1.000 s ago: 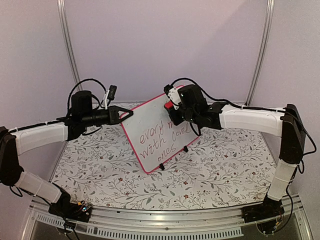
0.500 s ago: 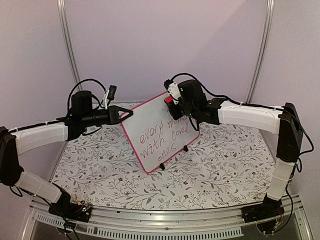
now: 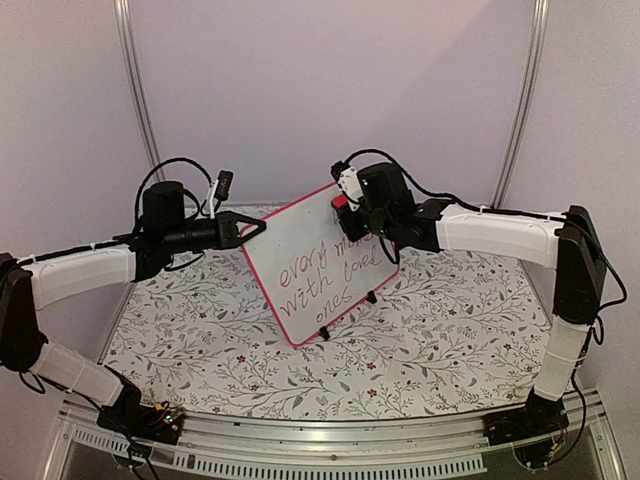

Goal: Erase the whiteboard
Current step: Erase the whiteboard at the center of the board.

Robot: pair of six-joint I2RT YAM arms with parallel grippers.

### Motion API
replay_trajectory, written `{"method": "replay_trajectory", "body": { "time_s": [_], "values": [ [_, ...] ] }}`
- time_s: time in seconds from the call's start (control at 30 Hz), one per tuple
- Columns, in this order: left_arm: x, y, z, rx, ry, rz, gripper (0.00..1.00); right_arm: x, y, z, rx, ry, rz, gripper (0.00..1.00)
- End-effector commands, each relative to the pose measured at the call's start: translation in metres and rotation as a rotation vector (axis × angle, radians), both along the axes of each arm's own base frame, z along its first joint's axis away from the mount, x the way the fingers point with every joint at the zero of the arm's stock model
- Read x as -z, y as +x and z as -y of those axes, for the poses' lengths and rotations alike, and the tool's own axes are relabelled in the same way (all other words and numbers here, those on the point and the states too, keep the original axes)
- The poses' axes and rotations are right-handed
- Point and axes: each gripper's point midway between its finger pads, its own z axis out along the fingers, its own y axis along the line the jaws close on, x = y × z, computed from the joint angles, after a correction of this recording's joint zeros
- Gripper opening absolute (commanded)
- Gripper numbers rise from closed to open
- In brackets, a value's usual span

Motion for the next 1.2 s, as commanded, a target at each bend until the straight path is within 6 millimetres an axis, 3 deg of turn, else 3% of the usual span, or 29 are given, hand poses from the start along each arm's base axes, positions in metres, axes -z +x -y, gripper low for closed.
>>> {"method": "replay_trajectory", "body": {
  "time_s": [0.0, 0.4, 0.73, 0.87, 1.17],
  "values": [
    [-0.012, -0.024, 0.014, 0.113, -0.043, 0.014, 0.00, 0.030, -0.007, 0.006, -0.011, -0.025, -0.071, 0.25],
    [-0.011, -0.023, 0.014, 0.112, -0.042, 0.009, 0.00, 0.050, -0.019, 0.010, -0.026, -0.023, -0.116, 0.25],
    [-0.011, -0.023, 0.014, 0.113, -0.041, 0.010, 0.00, -0.003, 0.003, 0.001, 0.010, 0.008, -0.014, 0.26],
    [-0.011, -0.023, 0.014, 0.111, -0.041, 0.011, 0.00, -0.010, 0.007, -0.004, 0.007, 0.012, -0.002, 0.26],
    [-0.011, -0.023, 0.014, 0.110, -0.042, 0.011, 0.00, 0.020, -0.002, 0.001, -0.004, -0.003, -0.058, 0.25]
  ]
}}
